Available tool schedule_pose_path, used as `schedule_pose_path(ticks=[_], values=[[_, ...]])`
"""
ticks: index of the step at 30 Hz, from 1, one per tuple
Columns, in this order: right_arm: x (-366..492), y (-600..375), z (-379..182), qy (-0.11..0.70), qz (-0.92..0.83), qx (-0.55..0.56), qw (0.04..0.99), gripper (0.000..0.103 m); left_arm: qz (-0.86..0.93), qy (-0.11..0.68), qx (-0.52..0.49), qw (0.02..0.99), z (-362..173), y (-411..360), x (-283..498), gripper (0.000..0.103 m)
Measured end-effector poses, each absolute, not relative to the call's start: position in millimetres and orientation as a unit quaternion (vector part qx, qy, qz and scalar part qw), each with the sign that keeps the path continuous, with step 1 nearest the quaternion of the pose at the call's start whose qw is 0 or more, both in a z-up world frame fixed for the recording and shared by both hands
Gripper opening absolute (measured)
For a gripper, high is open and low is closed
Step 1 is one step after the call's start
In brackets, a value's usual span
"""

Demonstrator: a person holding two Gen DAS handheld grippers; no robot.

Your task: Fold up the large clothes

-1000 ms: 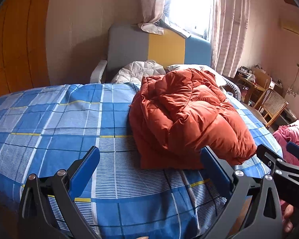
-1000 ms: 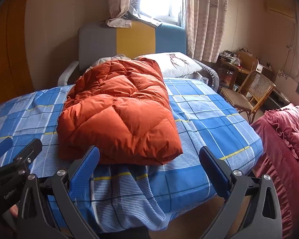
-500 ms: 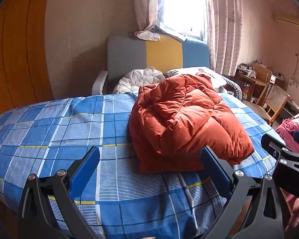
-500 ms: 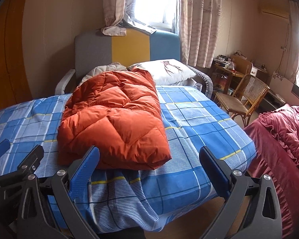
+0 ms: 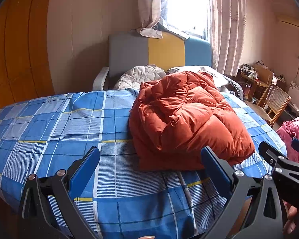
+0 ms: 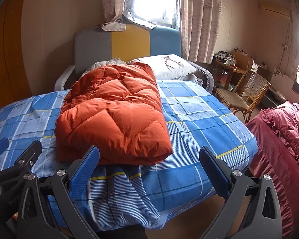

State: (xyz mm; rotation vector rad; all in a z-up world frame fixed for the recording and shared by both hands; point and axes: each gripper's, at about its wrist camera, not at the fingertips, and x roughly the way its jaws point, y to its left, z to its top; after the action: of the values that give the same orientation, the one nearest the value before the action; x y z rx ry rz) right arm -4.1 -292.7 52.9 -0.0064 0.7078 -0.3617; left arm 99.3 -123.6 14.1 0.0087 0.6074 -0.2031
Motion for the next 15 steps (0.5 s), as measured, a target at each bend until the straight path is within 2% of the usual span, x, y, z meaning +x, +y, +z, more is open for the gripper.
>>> schedule_pose_path(ticks=[15], values=[[-3.9,-298.8,45.8,0.348,-0.181,0.014,0.920,0.100,-0.095,0.307,-0.007,0.947,10.3,-115.8,103.9,0.101]])
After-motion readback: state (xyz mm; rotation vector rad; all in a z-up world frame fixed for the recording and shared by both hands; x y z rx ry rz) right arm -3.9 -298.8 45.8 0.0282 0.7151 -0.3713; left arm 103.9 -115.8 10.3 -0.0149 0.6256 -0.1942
